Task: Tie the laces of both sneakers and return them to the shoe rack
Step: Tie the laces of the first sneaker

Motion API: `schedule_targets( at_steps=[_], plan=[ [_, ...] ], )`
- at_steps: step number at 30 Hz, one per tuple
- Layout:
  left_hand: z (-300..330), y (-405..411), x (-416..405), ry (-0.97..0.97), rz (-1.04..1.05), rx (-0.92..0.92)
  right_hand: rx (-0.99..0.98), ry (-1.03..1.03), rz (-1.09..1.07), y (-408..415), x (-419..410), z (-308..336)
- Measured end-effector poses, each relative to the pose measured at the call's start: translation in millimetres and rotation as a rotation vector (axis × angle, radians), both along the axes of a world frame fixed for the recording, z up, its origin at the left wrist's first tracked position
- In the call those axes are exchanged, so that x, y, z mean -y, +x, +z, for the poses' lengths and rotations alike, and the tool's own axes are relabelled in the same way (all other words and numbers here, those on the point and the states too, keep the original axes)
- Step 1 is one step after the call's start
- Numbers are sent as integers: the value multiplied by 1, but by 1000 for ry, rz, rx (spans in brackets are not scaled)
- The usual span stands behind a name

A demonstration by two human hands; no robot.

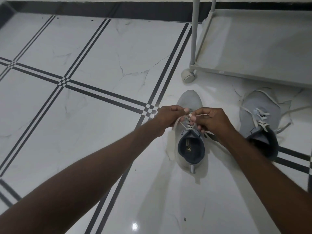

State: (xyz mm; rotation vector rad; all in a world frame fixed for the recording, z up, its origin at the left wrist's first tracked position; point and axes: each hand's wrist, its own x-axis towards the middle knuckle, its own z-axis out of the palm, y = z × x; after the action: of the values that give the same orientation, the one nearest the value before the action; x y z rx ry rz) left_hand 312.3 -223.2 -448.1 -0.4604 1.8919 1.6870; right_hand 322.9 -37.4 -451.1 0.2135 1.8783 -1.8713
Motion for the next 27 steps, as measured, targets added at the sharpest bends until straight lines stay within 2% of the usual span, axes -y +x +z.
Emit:
schedule_targets(
  at_steps=[4,7,10,13,16,22,27],
  plan=[
    [-11,-2,-3,34,-59,34,-48,65,-58,0,9,0],
    [-10,-7,4,170,-147,101,-88,91,17,-3,8,-2],
    [-11,-8,8,155,-184,101,-127,121,64,-4,6,-2],
    [-13,-7,4,116,-147,99,-162,138,64,-2,8,-1],
    [-15,-8,5,101,-114,184,-151,117,59,-1,10,-1],
    [-13,-6,8,212,-57,212,-135,111,45,-1,7,-4],
    [-11,-2,6,248,-113,202,-134,116,56,-1,8,-4]
  ],
)
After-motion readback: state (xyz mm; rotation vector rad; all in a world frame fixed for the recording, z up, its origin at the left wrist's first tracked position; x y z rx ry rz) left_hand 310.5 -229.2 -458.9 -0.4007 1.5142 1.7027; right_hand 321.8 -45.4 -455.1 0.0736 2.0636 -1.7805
